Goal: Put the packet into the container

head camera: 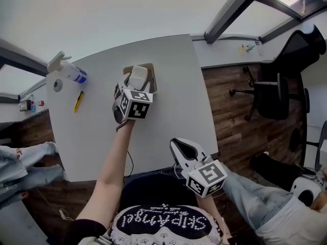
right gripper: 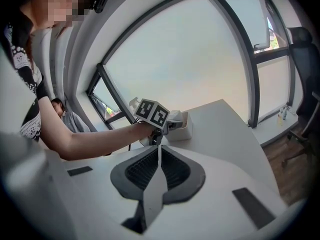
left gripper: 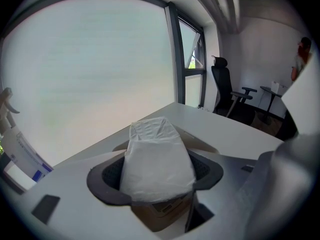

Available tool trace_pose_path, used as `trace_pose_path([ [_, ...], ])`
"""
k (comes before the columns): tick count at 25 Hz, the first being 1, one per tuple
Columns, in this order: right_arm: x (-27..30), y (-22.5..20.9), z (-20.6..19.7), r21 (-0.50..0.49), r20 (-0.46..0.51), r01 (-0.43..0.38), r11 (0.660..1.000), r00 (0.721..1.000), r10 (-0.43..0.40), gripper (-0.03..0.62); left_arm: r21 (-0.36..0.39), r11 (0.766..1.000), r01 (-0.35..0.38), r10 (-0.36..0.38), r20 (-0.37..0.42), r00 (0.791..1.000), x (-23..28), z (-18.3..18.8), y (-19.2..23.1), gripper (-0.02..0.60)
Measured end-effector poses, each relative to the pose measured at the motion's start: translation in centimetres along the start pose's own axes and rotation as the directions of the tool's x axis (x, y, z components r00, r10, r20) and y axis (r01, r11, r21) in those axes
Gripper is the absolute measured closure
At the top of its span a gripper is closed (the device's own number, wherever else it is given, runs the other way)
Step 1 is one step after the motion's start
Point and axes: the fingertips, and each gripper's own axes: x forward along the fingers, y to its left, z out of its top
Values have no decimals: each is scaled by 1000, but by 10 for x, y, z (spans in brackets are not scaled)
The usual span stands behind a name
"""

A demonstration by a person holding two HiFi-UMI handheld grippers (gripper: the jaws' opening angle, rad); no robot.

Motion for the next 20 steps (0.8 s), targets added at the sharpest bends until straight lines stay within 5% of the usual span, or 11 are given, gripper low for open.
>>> trace_pose_path([
  [20,-10,13,2,-50,31,-9,999,999,10,565,-74,997,-8,18,143,989,-40,31,18,244],
])
